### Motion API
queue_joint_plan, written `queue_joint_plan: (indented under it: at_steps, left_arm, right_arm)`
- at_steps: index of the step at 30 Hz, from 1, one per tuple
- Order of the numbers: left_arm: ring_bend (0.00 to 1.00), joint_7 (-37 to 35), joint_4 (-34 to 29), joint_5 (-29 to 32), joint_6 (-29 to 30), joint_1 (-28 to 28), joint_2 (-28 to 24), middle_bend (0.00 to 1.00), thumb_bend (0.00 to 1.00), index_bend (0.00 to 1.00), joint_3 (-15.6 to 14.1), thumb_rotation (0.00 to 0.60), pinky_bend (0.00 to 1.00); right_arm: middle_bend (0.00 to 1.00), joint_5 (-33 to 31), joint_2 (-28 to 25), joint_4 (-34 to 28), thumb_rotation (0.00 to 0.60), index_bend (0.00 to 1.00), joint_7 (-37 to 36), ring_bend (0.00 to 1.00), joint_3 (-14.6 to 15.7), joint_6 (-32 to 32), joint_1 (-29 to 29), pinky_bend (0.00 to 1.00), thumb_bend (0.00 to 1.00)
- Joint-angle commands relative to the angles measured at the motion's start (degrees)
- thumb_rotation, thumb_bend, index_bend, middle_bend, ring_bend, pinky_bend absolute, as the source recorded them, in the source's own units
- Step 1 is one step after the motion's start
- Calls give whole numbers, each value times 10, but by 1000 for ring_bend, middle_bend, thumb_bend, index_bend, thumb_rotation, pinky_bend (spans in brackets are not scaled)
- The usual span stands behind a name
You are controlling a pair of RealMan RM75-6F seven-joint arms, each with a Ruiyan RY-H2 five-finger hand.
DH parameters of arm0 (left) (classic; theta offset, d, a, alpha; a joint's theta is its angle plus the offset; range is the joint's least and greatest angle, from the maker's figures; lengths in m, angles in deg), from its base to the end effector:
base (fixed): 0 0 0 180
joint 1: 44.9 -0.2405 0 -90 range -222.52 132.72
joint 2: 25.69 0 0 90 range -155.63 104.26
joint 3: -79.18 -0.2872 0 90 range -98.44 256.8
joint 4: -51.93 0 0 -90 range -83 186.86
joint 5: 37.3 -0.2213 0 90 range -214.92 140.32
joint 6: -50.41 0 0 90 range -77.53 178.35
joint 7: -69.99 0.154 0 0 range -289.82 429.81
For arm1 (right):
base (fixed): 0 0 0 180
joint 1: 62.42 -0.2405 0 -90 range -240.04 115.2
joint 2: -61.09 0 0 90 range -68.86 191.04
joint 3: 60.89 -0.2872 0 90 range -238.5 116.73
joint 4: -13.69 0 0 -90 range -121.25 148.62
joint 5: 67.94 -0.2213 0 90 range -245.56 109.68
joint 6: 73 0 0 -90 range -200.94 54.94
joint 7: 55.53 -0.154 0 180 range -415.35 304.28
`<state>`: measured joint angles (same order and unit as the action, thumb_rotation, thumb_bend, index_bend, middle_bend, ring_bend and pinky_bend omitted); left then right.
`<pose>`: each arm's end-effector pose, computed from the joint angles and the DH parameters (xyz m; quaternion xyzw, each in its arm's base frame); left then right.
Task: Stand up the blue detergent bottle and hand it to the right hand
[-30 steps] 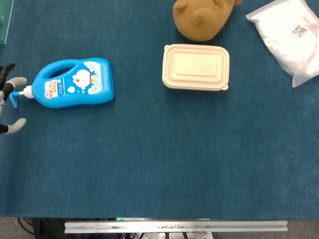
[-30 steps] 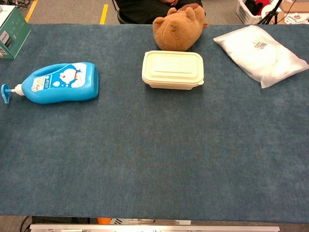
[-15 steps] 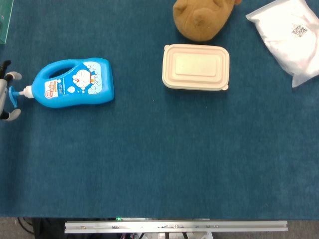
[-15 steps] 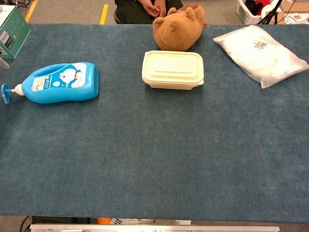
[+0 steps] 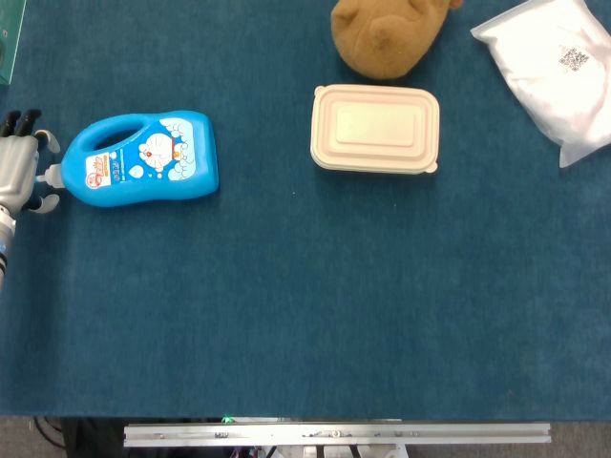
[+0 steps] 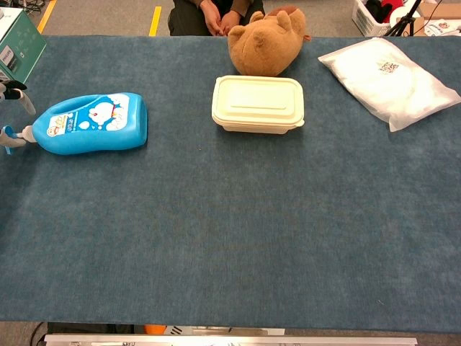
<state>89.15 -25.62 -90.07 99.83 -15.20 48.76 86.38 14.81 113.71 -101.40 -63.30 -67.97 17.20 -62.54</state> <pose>-0.3581 0.3537 0.0804 -0.6601 -0.4529 -0.1872 0.5694 -0.2814 -0.1779 0.2195 0.4722 -0.4617 0.4995 0.5607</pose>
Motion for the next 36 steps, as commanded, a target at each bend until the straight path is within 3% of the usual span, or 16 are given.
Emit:
queue_joint_plan:
  at_steps: [1,11,16,27,36]
  left_arm:
    - [61,15,29,23,-8,10,20,87,206,334,1,600,139]
    - [66,34,98,73,-23,26,67,100,206,352,1,600,140]
    - [94,30,120,74,-25,29,84,139,206,430,1,600,139]
    - [165,2,149,37,-30,33,116,238,274,574,-1,600,139]
    - [243,-49,115,-47,5,23,91,329,339,653,-5,600,140]
  right_arm:
    - [209,-4,0,2,600,59,-3,107,0,-3,0,261,115]
    - [209,-8,-1,3,600,60,-7,107,-2,-7,-1,261,115]
    - [209,-9,-1,4,600,59,-7,107,-1,-5,0,261,115]
    - [209,-11,-3,4,600,60,-14,107,-3,4,7,261,115]
    - [209,-8,-4,5,600,59,-21,107,-3,16,15,261,115]
